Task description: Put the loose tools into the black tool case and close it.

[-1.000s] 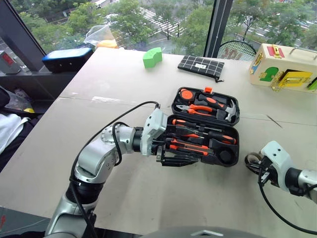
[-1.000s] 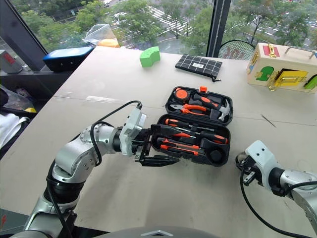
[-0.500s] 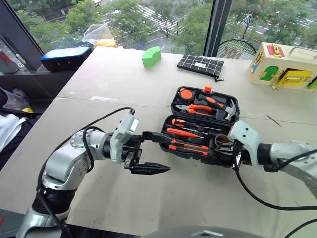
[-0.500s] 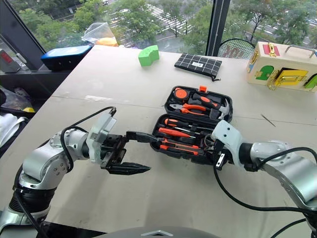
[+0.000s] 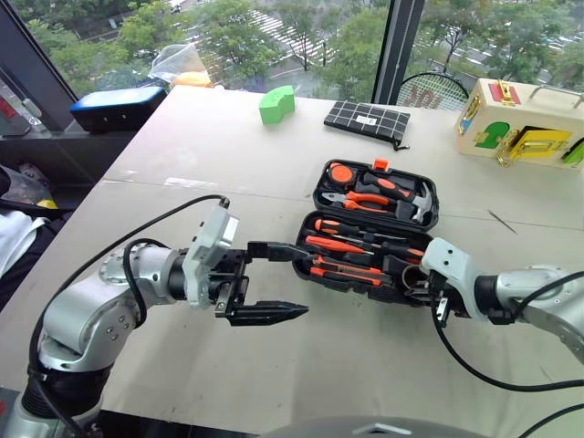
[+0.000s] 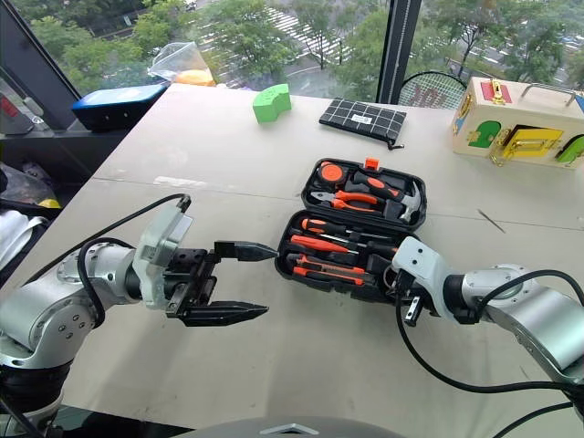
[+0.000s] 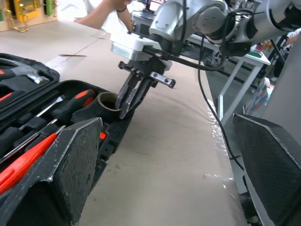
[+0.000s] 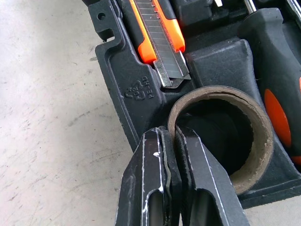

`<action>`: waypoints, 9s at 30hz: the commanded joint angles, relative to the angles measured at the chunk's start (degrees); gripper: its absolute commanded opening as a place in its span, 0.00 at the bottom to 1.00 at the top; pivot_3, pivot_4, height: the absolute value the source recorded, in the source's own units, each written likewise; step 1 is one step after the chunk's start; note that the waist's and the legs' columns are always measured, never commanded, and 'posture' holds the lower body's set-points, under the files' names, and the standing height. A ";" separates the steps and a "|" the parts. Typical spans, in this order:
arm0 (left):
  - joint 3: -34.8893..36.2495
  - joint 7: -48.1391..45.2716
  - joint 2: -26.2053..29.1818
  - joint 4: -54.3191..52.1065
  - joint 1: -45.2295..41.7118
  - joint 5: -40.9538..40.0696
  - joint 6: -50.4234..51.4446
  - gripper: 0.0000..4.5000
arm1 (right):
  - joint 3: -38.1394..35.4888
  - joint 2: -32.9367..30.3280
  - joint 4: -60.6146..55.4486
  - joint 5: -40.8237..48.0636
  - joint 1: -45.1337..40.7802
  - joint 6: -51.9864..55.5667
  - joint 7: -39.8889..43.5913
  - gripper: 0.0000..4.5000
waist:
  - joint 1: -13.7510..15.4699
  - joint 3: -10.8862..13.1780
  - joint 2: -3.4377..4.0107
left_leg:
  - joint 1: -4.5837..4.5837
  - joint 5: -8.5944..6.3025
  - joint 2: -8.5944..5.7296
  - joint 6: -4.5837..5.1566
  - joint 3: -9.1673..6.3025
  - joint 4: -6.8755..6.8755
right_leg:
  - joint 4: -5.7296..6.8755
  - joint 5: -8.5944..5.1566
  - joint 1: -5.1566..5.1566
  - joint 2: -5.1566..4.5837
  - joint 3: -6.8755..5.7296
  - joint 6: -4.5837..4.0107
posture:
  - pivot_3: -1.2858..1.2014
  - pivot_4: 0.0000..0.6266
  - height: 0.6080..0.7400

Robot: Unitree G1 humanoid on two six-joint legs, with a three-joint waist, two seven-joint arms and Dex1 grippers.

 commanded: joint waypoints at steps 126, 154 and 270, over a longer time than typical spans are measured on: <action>-14.30 21.97 -22.43 70.05 -38.26 52.10 -63.54 0.00 | -18.54 24.81 16.58 -10.07 -8.32 -31.06 -10.63 0.01 | 0.09 0.13 -0.12 | -1.00 0.21 -0.10 -0.33 0.20 -0.04 | 0.77 0.14 -1.25 0.04 0.18 0.15 | 0.52 0.24 1.00; -10.67 -17.99 10.38 22.57 -22.71 15.94 8.06 0.01 | -8.72 12.83 -3.35 -2.82 20.77 -12.71 -9.74 0.00 | -0.60 0.14 -0.54 | -0.15 0.07 0.09 -0.09 0.16 0.01 | 0.41 -0.03 -0.40 0.15 0.09 -0.09 | 0.52 0.24 1.00; -27.56 1.28 -9.40 41.22 -27.91 45.83 -9.88 0.01 | 1.07 28.14 12.11 -8.05 -15.85 -2.23 -8.10 0.00 | -1.92 -0.99 0.03 | 0.06 -0.03 0.10 0.11 0.32 -0.10 | 1.06 -0.09 -0.77 0.37 0.52 -0.20 | 0.52 0.24 1.00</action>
